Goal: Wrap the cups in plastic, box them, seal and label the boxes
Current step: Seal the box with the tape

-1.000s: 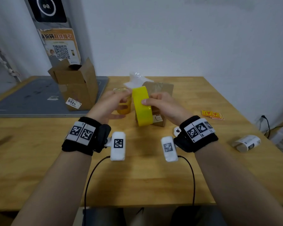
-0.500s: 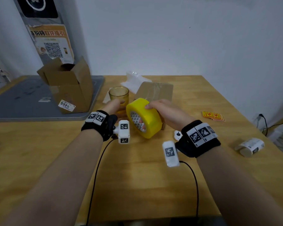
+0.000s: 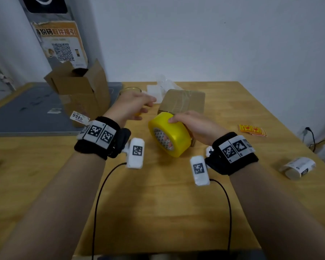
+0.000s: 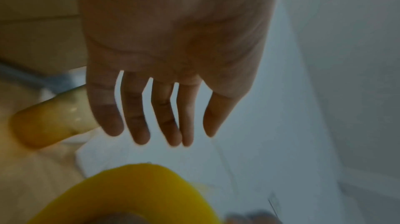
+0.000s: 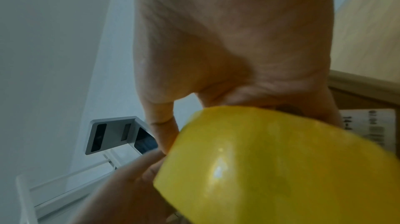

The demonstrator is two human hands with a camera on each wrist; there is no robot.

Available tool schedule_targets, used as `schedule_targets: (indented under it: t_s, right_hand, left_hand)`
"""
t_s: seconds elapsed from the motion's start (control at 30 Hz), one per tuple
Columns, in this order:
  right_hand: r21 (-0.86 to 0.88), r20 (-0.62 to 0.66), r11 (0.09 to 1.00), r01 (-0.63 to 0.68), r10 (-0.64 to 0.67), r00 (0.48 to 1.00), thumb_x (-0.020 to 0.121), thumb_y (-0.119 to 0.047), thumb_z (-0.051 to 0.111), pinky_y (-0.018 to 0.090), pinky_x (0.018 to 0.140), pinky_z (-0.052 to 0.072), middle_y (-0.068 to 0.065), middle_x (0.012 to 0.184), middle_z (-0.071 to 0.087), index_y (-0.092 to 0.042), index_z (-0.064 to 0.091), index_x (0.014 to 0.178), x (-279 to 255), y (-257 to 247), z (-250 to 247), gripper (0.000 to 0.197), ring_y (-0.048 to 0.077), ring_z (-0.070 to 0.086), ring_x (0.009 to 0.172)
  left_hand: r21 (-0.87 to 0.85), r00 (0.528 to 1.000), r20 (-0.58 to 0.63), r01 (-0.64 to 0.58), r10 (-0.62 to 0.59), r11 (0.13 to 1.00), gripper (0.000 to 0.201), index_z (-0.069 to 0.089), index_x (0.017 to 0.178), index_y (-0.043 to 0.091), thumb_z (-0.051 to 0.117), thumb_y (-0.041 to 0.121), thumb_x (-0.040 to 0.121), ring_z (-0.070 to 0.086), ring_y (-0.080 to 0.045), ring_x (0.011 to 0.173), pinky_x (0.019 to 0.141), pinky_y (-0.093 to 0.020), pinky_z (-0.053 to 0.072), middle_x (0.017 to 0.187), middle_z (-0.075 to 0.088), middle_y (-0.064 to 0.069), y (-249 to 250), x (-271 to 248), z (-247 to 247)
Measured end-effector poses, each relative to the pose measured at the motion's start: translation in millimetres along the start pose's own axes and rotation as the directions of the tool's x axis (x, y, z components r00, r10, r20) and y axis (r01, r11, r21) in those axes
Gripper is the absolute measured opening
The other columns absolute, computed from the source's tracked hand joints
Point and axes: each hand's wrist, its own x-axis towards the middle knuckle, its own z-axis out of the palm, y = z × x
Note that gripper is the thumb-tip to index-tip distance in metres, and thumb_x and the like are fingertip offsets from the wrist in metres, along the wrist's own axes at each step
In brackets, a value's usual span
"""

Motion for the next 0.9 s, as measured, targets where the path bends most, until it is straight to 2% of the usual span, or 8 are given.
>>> schedule_targets:
  t_s: [0.13,0.23,0.33,0.43,0.6,0.7,0.8,0.9]
  right_hand:
    - [0.007,-0.01,1.0,0.007,-0.007,1.0,0.089,-0.034,0.072,0.041,0.081,0.058,0.011,0.106,0.077,-0.013,0.071,0.114,-9.8,-7.7,6.0,0.032,0.032,0.072,0.102]
    - [-0.001,-0.014,1.0,0.02,-0.02,1.0,0.091,-0.031,0.071,0.03,0.064,0.051,0.005,0.09,0.074,-0.012,0.071,0.107,-21.7,-15.0,10.0,0.024,0.024,0.07,0.086]
    - [0.017,-0.03,0.999,0.037,-0.037,0.999,0.092,-0.029,0.073,0.037,0.075,0.055,0.01,0.096,0.075,-0.011,0.07,0.105,-33.4,-19.2,8.8,0.023,0.028,0.071,0.092]
    - [0.06,-0.016,0.995,0.074,-0.073,0.997,0.095,-0.025,0.071,0.045,0.088,0.058,0.019,0.11,0.075,-0.007,0.07,0.109,-48.8,-24.0,5.4,0.024,0.035,0.073,0.103]
    - [0.225,0.18,0.965,0.137,-0.18,0.967,0.1,-0.015,0.063,0.04,0.072,0.062,0.028,0.094,0.071,0.005,0.063,0.114,-77.9,-27.6,2.4,0.025,0.034,0.071,0.075]
    - [0.196,0.107,0.962,0.19,-0.214,0.971,0.102,-0.027,0.061,0.039,0.068,0.062,0.027,0.087,0.072,0.01,0.064,0.114,-88.2,-34.3,-2.1,0.039,0.031,0.071,0.067]
    - [0.168,0.087,0.971,0.17,-0.187,0.979,0.101,-0.034,0.063,0.04,0.07,0.064,0.029,0.097,0.074,0.008,0.064,0.122,-92.4,-42.5,-9.1,0.047,0.038,0.072,0.076]
    - [0.188,0.116,0.975,0.119,-0.143,0.983,0.1,-0.041,0.064,0.047,0.076,0.065,0.031,0.107,0.072,0.0,0.06,0.133,-93.9,-44.0,-14.1,0.052,0.048,0.072,0.089]
  left_hand:
    - [0.332,0.981,0.132,-0.177,0.14,0.927,0.028,0.08,0.106,0.024,0.071,0.046,0.091,0.064,-0.009,0.095,0.078,-0.034,0.054,0.108,0.073,0.008,9.6,-37.7,10.6]
    - [0.398,0.962,0.081,-0.27,0.26,0.877,0.016,0.081,0.098,0.022,0.075,0.036,0.09,0.066,-0.008,0.097,0.081,-0.025,0.052,0.101,0.075,0.007,11.6,-45.0,17.1]
    - [0.441,0.944,0.03,-0.308,0.329,0.843,0.008,0.08,0.093,0.023,0.076,0.03,0.09,0.064,-0.007,0.097,0.073,-0.02,0.044,0.093,0.072,0.011,14.2,-48.2,20.4]
    - [0.467,0.929,-0.012,-0.321,0.369,0.824,0.01,0.08,0.095,0.023,0.071,0.029,0.095,0.063,-0.008,0.098,0.082,-0.025,0.042,0.095,0.07,0.011,15.6,-51.1,23.1]
    - [0.334,0.913,-0.132,-0.327,0.387,0.884,0.013,0.076,0.083,0.03,0.07,0.029,0.095,0.067,-0.009,0.078,0.082,-0.037,0.06,0.079,0.069,0.016,23.9,-53.8,20.0]
    - [0.192,0.916,-0.17,-0.332,0.364,0.924,0.01,0.078,0.085,0.026,0.073,0.028,0.093,0.071,-0.014,0.084,0.082,-0.046,0.063,0.08,0.072,0.011,27.4,-56.5,18.0]
    - [0.181,0.913,-0.178,-0.337,0.368,0.924,0.015,0.075,0.079,0.029,0.072,0.029,0.094,0.072,-0.016,0.086,0.085,-0.045,0.062,0.08,0.073,0.011,24.9,-61.4,22.9]
    - [0.109,0.902,-0.195,-0.37,0.385,0.922,0.018,0.074,0.084,0.018,0.065,0.02,0.099,0.071,-0.014,0.072,0.062,-0.034,0.061,0.088,0.077,0.0,25.2,-66.3,29.9]
